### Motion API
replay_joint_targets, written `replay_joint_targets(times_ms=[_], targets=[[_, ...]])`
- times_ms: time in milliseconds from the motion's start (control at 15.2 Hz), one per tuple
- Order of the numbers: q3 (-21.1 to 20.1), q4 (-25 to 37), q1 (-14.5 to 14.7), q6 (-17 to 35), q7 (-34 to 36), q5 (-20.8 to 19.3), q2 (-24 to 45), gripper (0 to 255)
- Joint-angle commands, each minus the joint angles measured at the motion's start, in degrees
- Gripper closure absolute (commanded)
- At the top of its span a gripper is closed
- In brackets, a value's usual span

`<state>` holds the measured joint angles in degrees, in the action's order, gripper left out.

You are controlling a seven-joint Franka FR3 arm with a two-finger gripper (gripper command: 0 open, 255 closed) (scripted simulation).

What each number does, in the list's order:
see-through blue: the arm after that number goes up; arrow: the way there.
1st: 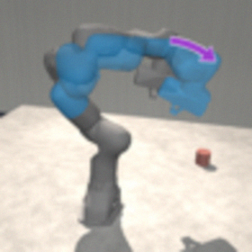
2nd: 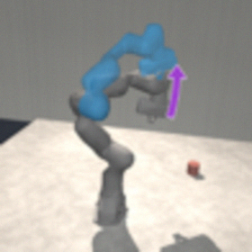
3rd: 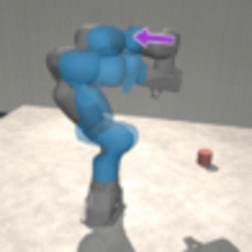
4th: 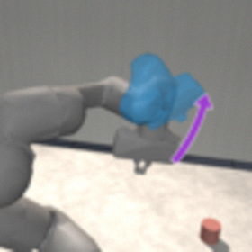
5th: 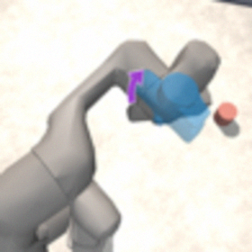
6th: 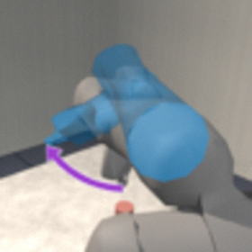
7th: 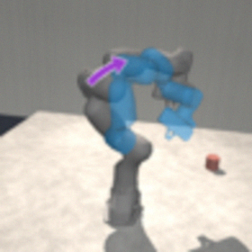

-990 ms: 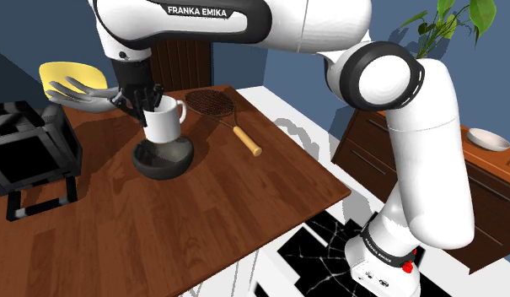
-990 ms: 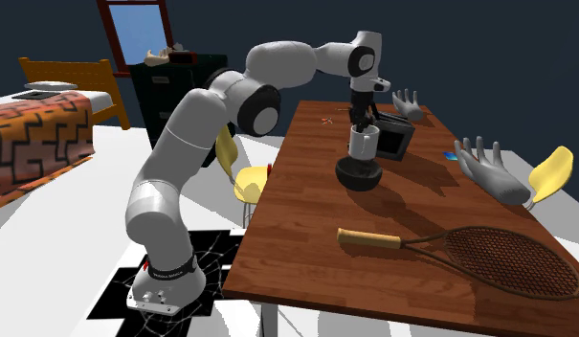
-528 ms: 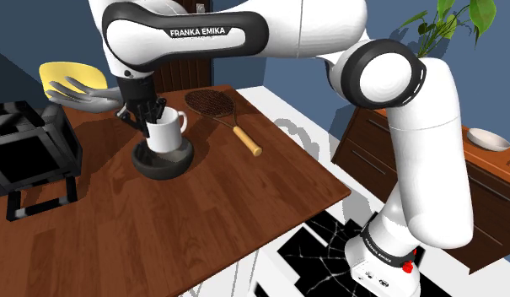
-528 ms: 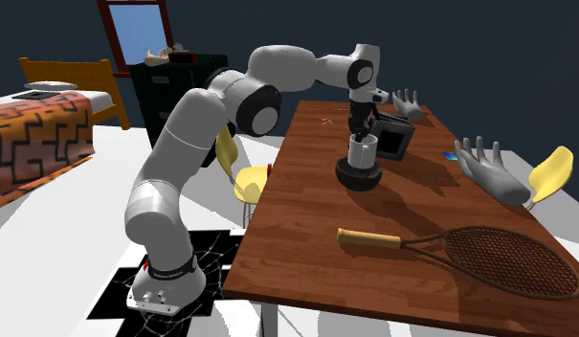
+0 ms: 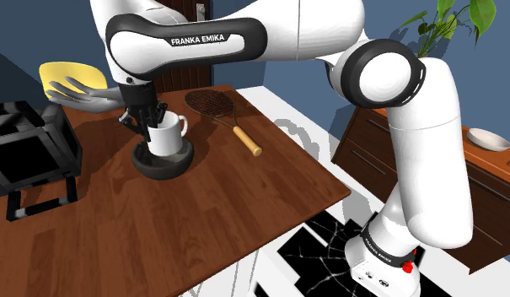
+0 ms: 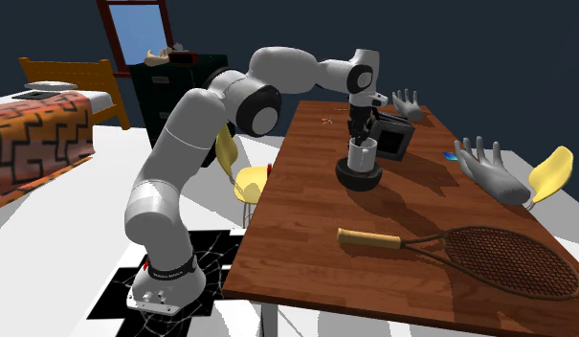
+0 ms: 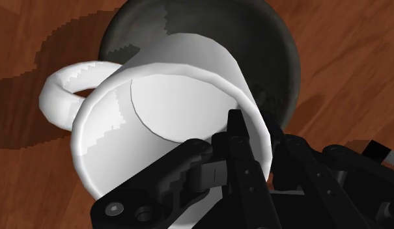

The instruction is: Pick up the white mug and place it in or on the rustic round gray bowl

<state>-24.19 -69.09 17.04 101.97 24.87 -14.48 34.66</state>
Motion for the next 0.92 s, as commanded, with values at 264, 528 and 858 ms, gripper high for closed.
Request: replay_joint_targets(times_ms=[264, 528, 858], targets=[[0.0, 0.01, 0.0, 0.01, 0.01, 0.0, -0.01, 0], [-0.08, 4.05, 0.62, -3.87, -0.32, 0.1, 0.05, 0], [-0.07, 8.47, 1.42, -7.67, -0.62, 0.01, 0.58, 0]])
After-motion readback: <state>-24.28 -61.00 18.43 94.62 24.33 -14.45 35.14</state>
